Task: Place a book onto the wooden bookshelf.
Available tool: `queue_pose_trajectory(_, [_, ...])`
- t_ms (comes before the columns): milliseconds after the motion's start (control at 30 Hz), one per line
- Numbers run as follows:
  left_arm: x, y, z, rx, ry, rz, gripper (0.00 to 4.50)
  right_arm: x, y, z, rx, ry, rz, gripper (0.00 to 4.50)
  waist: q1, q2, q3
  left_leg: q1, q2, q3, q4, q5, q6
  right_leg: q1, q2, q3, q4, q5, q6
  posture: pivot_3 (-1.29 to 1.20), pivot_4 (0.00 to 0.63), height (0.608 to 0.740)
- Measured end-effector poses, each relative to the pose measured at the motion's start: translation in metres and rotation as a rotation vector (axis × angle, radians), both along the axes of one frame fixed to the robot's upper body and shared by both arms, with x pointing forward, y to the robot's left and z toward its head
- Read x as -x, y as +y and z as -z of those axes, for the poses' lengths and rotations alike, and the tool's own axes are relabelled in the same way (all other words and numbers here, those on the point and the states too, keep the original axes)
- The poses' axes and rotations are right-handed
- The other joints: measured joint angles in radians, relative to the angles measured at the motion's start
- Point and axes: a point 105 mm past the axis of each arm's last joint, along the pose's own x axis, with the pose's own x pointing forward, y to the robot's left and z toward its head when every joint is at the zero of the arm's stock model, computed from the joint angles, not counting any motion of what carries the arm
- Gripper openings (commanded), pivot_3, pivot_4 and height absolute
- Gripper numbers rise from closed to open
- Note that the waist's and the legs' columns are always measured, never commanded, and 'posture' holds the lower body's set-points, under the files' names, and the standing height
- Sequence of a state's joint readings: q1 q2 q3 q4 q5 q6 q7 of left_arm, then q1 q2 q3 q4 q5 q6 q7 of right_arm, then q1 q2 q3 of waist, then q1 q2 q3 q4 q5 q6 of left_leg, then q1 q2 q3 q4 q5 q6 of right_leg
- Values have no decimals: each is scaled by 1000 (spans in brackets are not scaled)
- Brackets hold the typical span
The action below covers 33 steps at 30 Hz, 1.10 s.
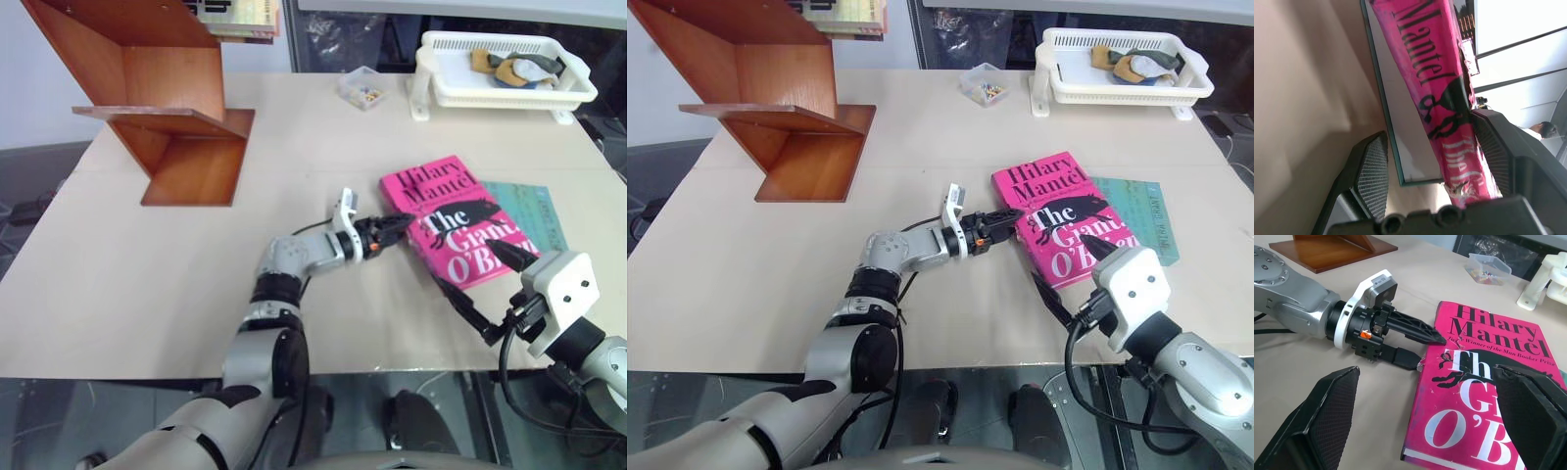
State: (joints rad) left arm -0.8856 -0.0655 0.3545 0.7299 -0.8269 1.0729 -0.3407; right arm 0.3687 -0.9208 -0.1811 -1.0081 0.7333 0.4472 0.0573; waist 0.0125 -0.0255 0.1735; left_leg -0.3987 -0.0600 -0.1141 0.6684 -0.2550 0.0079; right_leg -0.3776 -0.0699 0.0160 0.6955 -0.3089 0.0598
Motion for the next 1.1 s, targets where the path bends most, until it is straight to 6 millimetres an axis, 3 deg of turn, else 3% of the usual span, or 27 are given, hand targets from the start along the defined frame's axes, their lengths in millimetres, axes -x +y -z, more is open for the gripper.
queue_pose_trajectory(300, [-1, -7, -6, 28, -11, 30, 3116, 0, -2, 2, 2, 8, 12, 4500, -1, 0, 0, 0, 0, 0, 0, 0, 0, 0, 0, 0, 0, 0, 0, 0, 150, 740])
queue_pose_trajectory(400, [2, -8, -7, 36, 0, 49, 2246, 1, -2, 2, 1, 8, 18, 4500, -1, 0, 0, 0, 0, 0, 0, 0, 0, 0, 0, 0, 0, 0, 0, 0, 150, 740])
queue_pose_trajectory(533, [3, -6, -9, 51, 10, 60, 661, 2, -3, 4, 3, 14, 22, 4500, -1, 0, 0, 0, 0, 0, 0, 0, 0, 0, 0, 0, 0, 0, 0, 0, 150, 740])
queue_pose_trajectory(600, [5, -3, -11, 52, 11, 64, 198, 2, -3, 3, 1, 11, 24, 4500, -2, 0, 0, 0, 0, 0, 0, 0, 0, 0, 0, 0, 0, 0, 0, 0, 150, 740])
queue_pose_trajectory(733, [4, 4, -10, 68, 40, 40, 150, 2, -4, 3, -1, 10, 28, 4500, -2, 0, 0, 0, 0, 0, 0, 0, 0, 0, 0, 0, 0, 0, 0, 0, 150, 740])
queue_pose_trajectory(900, [-4, 19, -24, 142, 63, -27, 150, 3, -3, 4, -2, 14, 26, 4500, -1, 0, 0, 0, 0, 0, 0, 0, 0, 0, 0, 0, 0, 0, 0, 0, 150, 740])
queue_pose_trajectory(1067, [-13, 33, -50, 181, 21, -85, 150, 2, -2, 3, -8, 13, 19, 4500, 0, 0, 0, 0, 0, 0, 0, 0, 0, 0, 0, 0, 0, 0, 0, 0, 150, 740])
queue_pose_trajectory(1100, [-17, 41, -75, 148, -97, -103, 150, 1, 0, 1, -8, 3, 11, 4500, -1, -1, 1, -1, 0, 0, 0, 0, 0, 0, 0, 0, 0, 0, 0, 0, 150, 740])
